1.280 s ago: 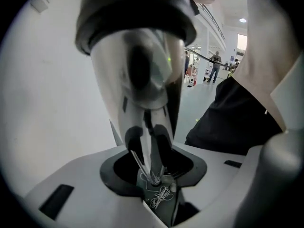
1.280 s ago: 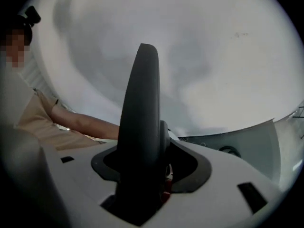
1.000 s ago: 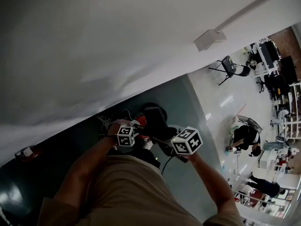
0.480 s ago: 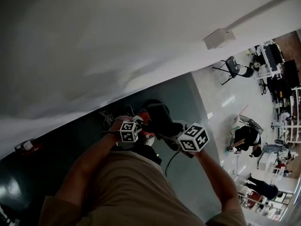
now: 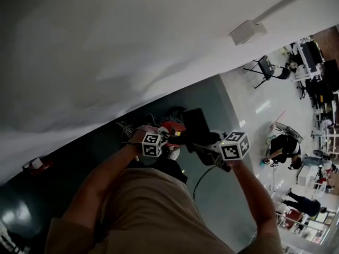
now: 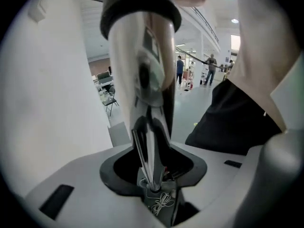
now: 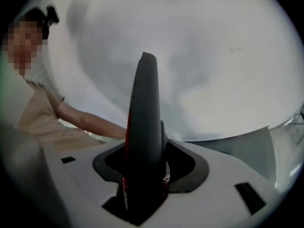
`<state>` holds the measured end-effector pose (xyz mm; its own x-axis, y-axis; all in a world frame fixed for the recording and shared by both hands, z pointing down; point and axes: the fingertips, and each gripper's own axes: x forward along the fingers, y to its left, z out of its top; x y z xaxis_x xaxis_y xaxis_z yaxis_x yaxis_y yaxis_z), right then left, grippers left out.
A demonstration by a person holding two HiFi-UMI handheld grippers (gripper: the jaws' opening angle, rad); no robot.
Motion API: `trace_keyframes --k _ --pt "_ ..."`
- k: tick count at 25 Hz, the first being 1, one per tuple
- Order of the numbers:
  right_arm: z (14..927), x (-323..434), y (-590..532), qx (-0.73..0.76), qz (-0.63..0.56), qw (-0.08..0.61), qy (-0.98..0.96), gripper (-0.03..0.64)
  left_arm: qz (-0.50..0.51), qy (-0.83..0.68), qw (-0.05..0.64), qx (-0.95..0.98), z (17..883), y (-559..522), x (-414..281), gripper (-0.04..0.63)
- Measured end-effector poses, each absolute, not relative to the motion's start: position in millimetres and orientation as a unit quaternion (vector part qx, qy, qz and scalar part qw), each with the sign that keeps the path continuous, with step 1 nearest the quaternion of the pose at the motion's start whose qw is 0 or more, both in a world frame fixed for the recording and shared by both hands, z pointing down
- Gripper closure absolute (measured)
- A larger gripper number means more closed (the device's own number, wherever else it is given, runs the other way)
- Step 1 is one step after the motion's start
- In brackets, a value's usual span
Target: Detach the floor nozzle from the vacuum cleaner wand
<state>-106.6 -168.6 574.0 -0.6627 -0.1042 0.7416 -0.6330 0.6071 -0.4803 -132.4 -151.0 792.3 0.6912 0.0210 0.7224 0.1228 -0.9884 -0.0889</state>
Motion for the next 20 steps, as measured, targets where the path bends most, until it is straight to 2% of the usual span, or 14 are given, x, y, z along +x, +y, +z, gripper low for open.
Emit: trace_keyframes --k 2,4,7,9,11,13,14,16,20 --pt "561.2 -109.3 -165.5 0.222 0.366 0.337 -0.838 0.393 -0.402 -0.029 0.057 -0.913 797.4 -157.1 -133.9 0.445" --pt "531.0 -100.7 -177.6 0.234 0.363 0.289 -0.855 0.392 -0.421 -0.017 0.059 -0.905 805.7 -161.0 -149.7 0.446" --pt "499.1 -19.6 -231.2 0.345 0.396 0.202 -0.827 0.391 -0.433 0.025 0.026 -0.901 812.3 -178.5 -183.3 0.445" --pt "477.0 12.8 -236.5 0.386 0.396 0.147 -0.820 0.391 -0.411 0.131 -0.076 -0.899 820.0 -216.4 -217.4 0.445" --pt "462.0 13.6 -229.0 0.388 0.403 0.082 -0.824 0.391 -0.332 0.285 -0.246 -0.865 828.6 -260.6 -266.9 0.429" --pt "469.9 9.2 -217.6 0.390 0.411 0.052 -0.823 0.391 -0.226 0.405 -0.405 -0.788 835.9 -287.8 -311.7 0.353" --pt "479.7 7.2 -212.0 0.391 0.417 0.047 -0.819 0.391 -0.186 0.433 -0.454 -0.756 837.9 -295.9 -325.3 0.310" --pt "501.6 3.5 -203.4 0.388 0.439 0.037 -0.810 0.391 -0.151 0.443 -0.503 -0.727 839.8 -307.7 -335.7 0.239" --pt "531.6 5.9 -187.4 0.367 0.479 0.025 -0.797 0.391 -0.140 0.450 -0.555 -0.685 839.0 -315.0 -342.8 0.172"
